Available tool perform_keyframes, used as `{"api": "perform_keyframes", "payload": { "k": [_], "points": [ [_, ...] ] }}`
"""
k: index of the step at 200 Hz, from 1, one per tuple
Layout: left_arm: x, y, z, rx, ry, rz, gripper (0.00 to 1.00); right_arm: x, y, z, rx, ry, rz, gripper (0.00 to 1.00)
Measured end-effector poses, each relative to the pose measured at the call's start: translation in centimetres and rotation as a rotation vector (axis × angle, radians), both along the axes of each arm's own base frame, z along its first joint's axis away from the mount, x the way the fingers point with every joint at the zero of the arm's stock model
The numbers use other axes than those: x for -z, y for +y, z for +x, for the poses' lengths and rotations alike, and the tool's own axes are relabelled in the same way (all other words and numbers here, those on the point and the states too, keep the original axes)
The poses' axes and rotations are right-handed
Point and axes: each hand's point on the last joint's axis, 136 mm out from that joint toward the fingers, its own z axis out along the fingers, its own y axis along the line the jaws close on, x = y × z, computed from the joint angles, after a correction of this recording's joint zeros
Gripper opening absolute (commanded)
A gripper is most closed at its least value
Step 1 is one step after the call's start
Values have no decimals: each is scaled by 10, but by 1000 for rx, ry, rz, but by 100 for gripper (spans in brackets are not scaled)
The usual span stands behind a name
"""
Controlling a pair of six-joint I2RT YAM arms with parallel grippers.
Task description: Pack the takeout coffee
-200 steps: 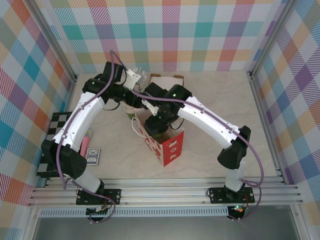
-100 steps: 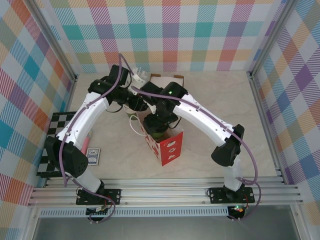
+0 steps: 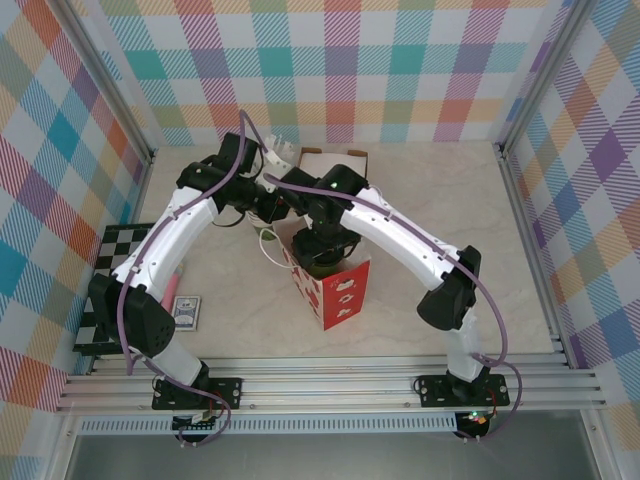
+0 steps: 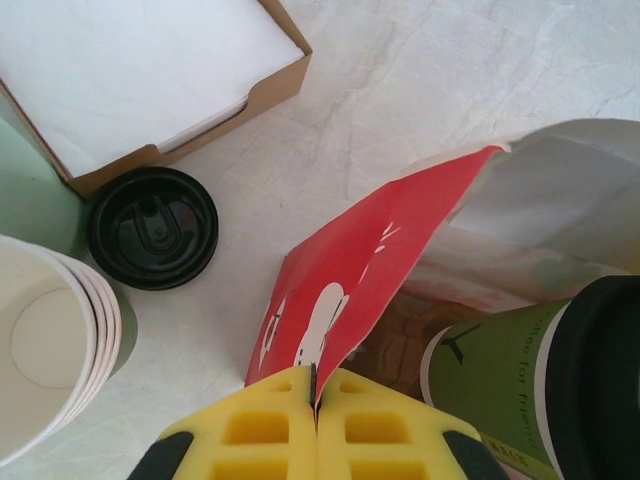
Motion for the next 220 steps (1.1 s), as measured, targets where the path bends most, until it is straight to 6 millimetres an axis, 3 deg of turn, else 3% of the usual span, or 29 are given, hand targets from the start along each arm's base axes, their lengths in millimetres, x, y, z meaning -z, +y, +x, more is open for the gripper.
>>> {"api": "perform_keyframes", "payload": {
  "k": [45, 104, 141, 167, 220],
  "points": [
    [-2, 5, 6, -116, 41, -14, 0, 3, -2, -2, 2, 10, -20, 58],
    [0, 3, 8, -290, 144, -122, 0, -7, 20, -12, 4, 11, 49, 58],
    [-7, 7, 6, -323, 134, -132, 0, 16, 6, -14, 32, 39, -38, 58],
    [-6, 9, 6, -331, 131, -123, 0, 17, -11, -6, 64, 13, -102, 58],
    [-6, 11, 6, -335, 131, -117, 0, 26, -12, -9, 70, 54, -104, 58]
  ]
}}
